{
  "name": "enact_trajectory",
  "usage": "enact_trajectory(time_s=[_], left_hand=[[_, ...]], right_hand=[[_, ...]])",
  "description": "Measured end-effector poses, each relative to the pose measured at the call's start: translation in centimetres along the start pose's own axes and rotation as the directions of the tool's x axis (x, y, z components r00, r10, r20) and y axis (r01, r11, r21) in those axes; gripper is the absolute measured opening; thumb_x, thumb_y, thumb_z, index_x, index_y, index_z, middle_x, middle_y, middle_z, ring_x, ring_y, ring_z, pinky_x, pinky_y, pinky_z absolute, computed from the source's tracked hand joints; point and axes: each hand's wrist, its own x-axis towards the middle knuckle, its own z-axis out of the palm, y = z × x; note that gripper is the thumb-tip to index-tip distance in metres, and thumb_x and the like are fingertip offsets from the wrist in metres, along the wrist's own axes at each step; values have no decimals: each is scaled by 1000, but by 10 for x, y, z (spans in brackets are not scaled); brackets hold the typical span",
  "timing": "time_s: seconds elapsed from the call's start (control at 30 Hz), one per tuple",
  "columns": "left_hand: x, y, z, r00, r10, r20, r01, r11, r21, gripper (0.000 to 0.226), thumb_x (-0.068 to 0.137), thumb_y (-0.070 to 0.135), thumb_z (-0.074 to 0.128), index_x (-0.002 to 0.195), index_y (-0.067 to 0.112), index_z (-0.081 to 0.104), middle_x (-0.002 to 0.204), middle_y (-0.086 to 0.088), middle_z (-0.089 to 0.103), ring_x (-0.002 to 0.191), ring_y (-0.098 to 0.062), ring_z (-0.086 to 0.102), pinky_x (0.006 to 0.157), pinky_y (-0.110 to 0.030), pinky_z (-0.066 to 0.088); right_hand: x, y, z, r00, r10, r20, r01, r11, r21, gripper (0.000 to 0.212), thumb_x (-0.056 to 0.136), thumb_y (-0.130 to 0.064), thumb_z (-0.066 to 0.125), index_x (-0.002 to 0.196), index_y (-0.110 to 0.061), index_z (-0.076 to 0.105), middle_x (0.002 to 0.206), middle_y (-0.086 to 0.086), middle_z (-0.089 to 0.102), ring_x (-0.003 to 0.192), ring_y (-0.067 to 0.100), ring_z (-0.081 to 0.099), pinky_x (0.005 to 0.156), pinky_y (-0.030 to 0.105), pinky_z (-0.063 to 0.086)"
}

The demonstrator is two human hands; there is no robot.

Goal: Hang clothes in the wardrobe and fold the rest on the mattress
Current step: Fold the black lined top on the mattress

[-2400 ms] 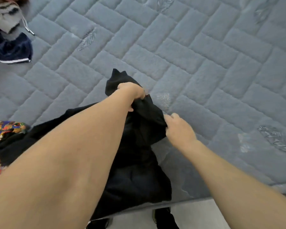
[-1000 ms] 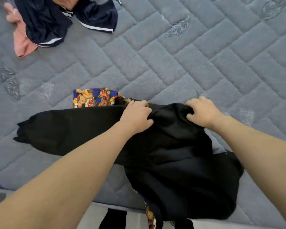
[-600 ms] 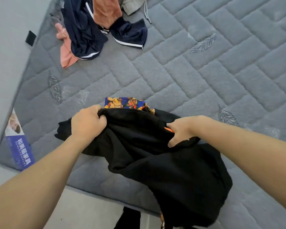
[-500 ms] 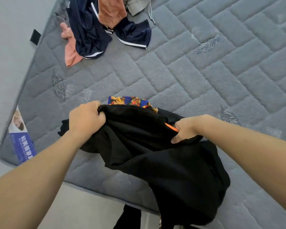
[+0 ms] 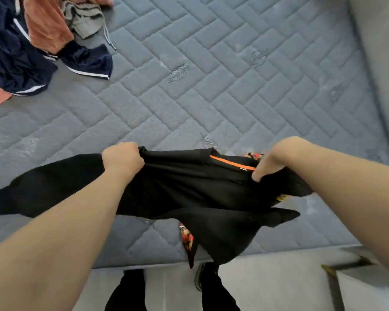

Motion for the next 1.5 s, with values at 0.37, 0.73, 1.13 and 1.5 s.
enact_trajectory(time_s=[0.37,0.73,1.13,1.5], left_hand=[[78,-121,20,934,-345,-91,356,917,180,52,78,22,59,125,6,43,135,-26,42,129,-43,37,112,-65,18],[152,-32,77,953,-36,302,32,999,15,37,98,45,47,131,29,52,141,-7,53,133,-34,41,113,-55,23],[116,48,66,989,-126,-71,112,979,-171,84,74,50,63,144,19,30,137,-13,40,127,-38,38,106,-54,28],[2,-26,108,450,875,180,-886,412,210,28,67,23,55,94,24,63,94,1,52,83,-24,49,68,-37,45]], right_hand=[[134,-84,-16,646,-472,-600,513,850,-116,74,78,-72,54,138,-31,45,133,-1,59,123,24,53,104,42,37],[200,-110,-58,726,-300,-619,358,933,-32,57,102,-56,26,131,-16,54,134,16,57,124,33,53,98,42,40],[184,-131,-1,324,80,-943,586,765,267,38,88,-13,50,125,-8,54,122,14,52,108,35,50,91,45,39],[217,-134,94,984,7,-178,177,-143,974,10,86,-23,65,85,-14,61,73,6,60,59,18,55,47,22,40]])
